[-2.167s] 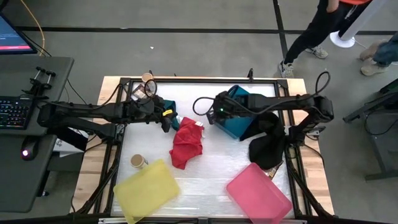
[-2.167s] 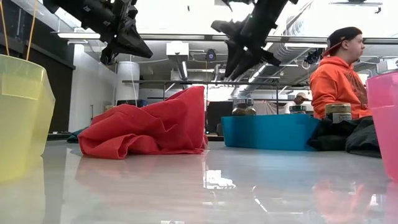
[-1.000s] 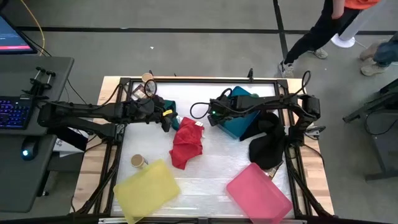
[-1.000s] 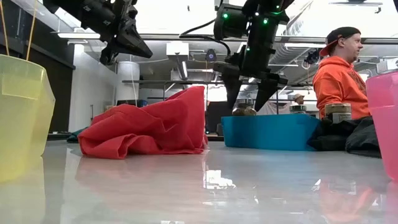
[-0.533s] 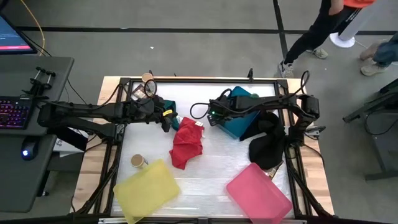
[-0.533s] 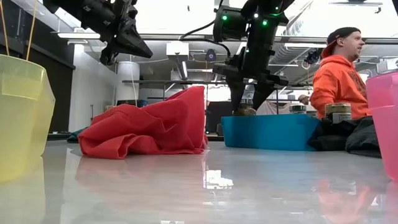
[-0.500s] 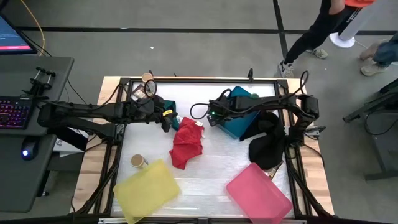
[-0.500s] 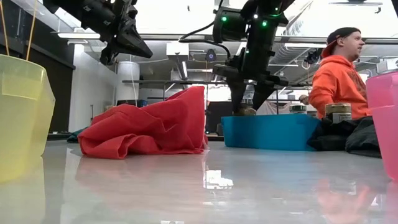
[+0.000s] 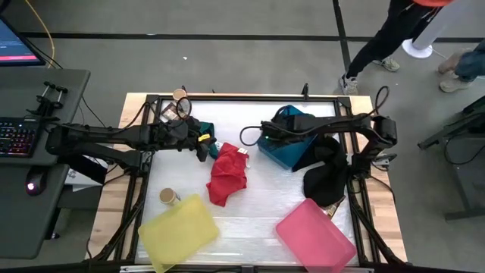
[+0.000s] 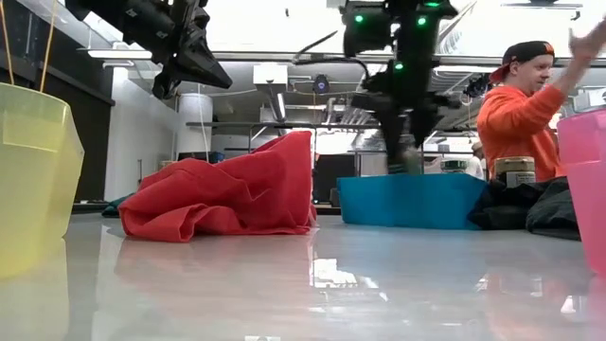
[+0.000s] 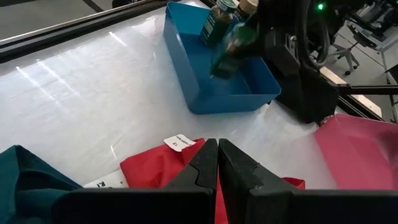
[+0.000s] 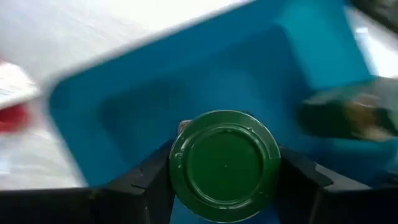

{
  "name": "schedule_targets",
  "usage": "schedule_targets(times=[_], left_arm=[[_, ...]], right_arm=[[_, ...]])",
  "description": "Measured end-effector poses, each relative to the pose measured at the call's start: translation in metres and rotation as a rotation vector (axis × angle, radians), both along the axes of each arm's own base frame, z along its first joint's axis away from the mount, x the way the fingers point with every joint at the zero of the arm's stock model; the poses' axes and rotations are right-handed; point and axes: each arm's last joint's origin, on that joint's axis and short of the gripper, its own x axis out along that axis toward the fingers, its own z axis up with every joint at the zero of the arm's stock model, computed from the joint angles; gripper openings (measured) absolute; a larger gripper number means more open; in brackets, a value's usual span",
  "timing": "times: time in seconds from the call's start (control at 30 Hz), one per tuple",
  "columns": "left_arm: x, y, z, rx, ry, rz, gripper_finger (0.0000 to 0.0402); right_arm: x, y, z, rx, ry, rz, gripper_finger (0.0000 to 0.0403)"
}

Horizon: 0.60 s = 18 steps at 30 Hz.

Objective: Sort spices by type
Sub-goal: Put the green seasoning bottle into the blue bin

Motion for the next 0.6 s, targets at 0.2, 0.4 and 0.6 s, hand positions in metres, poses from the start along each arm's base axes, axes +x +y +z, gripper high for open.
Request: schedule_targets(times=[0.2, 0.4, 0.6], left_arm=[[0.000, 0.000, 0.000, 0.017, 0.009, -0.010, 0.0000], [0.000, 0.000, -0.001, 0.011, 0.015, -0.008, 0.0000], [-0.002, -0.001, -0.003, -0.010, 0.041, -0.030, 0.0000]], right_arm=[[-0.018, 0.004, 0.011, -0.029, 0.143, 0.075, 0.0200], [-0.020, -0.003, 0.011, 0.002, 0.223, 0.246, 0.0201], [-0.024, -0.010, 0.014, 0.050, 0.242, 0.351, 0.0201]])
